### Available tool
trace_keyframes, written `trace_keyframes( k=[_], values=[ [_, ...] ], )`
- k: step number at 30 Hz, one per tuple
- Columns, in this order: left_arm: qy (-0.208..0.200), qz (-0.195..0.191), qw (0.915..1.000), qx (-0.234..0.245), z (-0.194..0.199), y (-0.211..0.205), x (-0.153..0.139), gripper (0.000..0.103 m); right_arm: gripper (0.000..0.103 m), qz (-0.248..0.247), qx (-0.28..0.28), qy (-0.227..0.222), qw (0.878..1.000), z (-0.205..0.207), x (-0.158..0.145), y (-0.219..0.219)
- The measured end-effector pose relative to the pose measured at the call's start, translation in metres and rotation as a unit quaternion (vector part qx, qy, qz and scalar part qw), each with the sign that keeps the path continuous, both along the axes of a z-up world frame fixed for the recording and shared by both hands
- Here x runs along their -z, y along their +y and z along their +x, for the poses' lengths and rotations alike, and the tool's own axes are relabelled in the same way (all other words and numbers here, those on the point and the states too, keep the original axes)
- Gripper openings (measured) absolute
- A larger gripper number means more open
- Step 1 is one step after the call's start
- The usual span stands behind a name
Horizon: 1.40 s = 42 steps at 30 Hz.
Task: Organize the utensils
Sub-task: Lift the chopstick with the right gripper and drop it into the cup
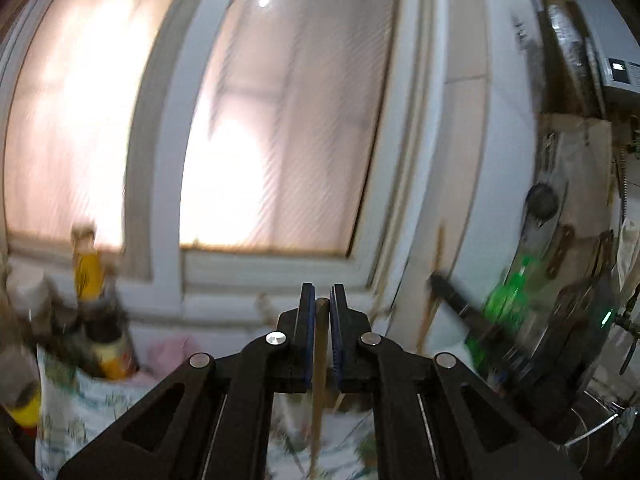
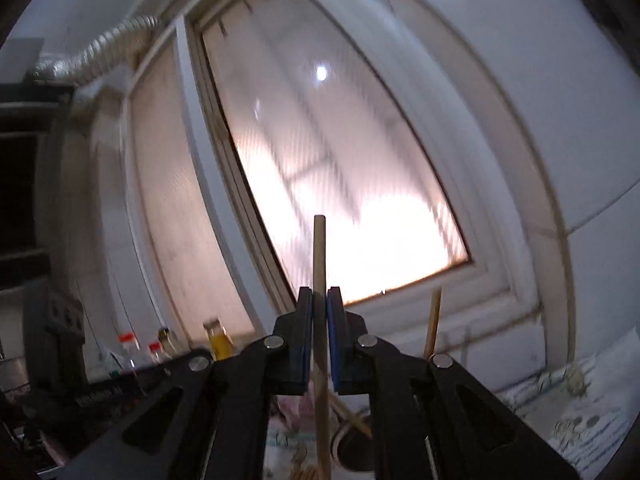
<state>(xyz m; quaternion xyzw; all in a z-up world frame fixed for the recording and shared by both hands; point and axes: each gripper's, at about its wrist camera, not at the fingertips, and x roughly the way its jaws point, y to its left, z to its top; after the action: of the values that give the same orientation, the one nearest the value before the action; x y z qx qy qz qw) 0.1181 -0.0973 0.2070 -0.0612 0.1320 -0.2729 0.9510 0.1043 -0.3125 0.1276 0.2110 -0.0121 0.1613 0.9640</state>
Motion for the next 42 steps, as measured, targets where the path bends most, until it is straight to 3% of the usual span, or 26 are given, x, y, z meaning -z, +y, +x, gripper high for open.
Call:
trace_keyframes(
  k=[4,10,16,22,24,28,33,36,42],
  values=[
    [-0.033,-0.013,0.9994,-0.003,-0.003,-0.024,-0.035,0.006,0.007,0.032,0.03,-0.01,0.999,0.003,0.004,-0.015],
    [-0.063,-0.022,0.9976,-0.014,-0.003,-0.043,-0.06,0.006,0.007,0.106,0.089,-0.042,0.989,-0.008,0.007,-0.048],
    [-0.066,-0.034,0.9961,-0.047,0.017,-0.048,-0.043,0.006,0.007,0.138,0.125,-0.068,0.98,-0.015,0.01,-0.062],
    [-0.082,-0.098,0.9901,-0.058,0.027,-0.024,-0.043,0.006,0.007,0.139,0.147,-0.055,0.978,0.001,0.016,-0.06],
    [-0.084,-0.111,0.9888,-0.055,0.028,-0.017,-0.049,0.006,0.007,0.123,0.152,-0.044,0.98,0.006,0.018,-0.055],
    [-0.097,-0.096,0.9883,-0.067,0.026,-0.018,-0.048,0.006,0.007,0.103,0.147,-0.011,0.984,0.015,0.021,-0.049],
    [-0.066,-0.065,0.9919,-0.087,0.033,-0.032,-0.011,0.006,0.009,0.109,0.113,0.063,0.986,0.024,0.021,-0.047],
    [-0.037,-0.05,0.9949,-0.079,0.037,-0.038,0.013,0.006,0.008,0.077,0.12,0.097,0.985,0.032,0.022,-0.043],
    [-0.008,-0.021,0.9961,-0.085,0.037,-0.048,0.041,0.006,0.007,0.07,0.005,0.223,0.972,0.063,0.027,-0.05]
  ],
)
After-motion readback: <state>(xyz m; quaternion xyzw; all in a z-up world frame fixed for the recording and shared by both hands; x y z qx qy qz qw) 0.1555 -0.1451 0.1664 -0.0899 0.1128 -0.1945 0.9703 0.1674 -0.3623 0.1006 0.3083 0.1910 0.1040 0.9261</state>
